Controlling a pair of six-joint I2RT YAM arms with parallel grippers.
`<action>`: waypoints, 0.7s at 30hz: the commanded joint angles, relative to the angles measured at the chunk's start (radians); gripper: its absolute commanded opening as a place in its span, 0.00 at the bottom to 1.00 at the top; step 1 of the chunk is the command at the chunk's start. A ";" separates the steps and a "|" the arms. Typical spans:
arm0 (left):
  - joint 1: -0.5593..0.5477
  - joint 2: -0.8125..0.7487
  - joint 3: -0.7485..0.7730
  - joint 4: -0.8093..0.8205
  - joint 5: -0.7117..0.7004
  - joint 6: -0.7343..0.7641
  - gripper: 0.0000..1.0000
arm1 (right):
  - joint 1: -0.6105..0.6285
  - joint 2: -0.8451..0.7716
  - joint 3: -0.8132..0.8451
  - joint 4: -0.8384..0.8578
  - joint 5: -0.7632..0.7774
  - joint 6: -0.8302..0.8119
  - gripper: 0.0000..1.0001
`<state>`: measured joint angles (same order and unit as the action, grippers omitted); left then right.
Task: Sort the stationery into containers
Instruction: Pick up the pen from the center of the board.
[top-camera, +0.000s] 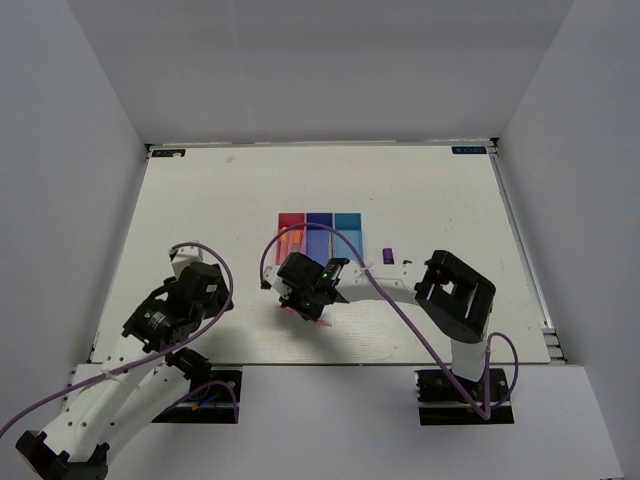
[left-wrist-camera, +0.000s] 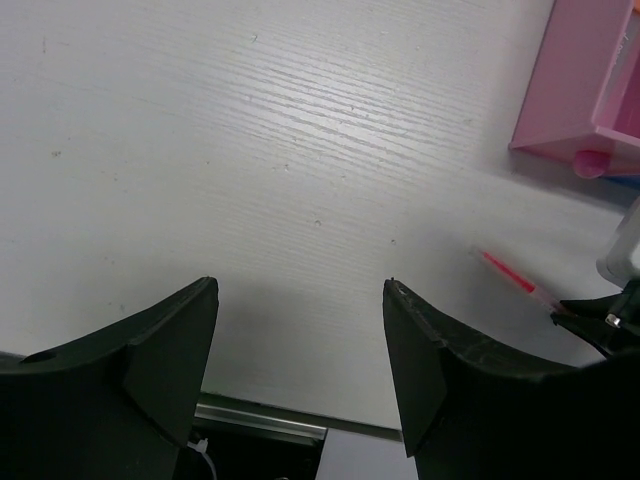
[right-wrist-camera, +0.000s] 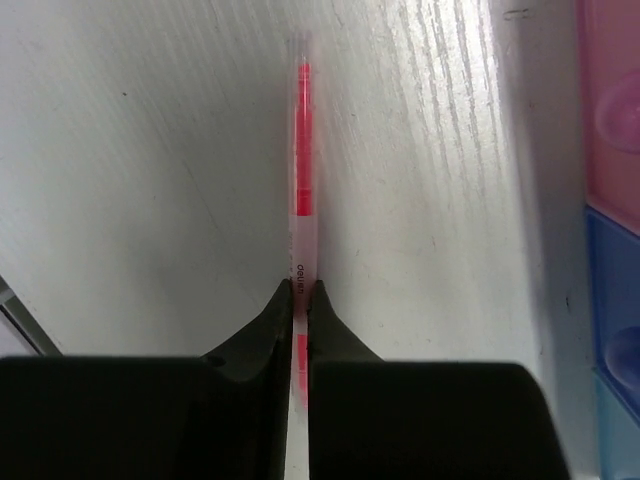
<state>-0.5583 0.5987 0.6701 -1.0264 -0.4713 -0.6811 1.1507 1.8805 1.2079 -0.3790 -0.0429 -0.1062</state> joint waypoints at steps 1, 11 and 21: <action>0.006 -0.023 0.006 -0.032 -0.023 -0.020 0.77 | 0.024 0.031 -0.041 -0.026 0.074 0.000 0.01; 0.006 -0.031 0.005 -0.035 -0.013 -0.032 0.77 | 0.021 -0.182 -0.013 -0.121 -0.040 -0.024 0.00; 0.008 -0.005 0.005 -0.004 0.016 -0.046 0.76 | -0.074 -0.296 0.131 -0.110 0.144 0.023 0.00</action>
<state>-0.5583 0.5903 0.6701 -1.0515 -0.4629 -0.7158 1.1084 1.6115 1.2995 -0.4995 0.0116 -0.1081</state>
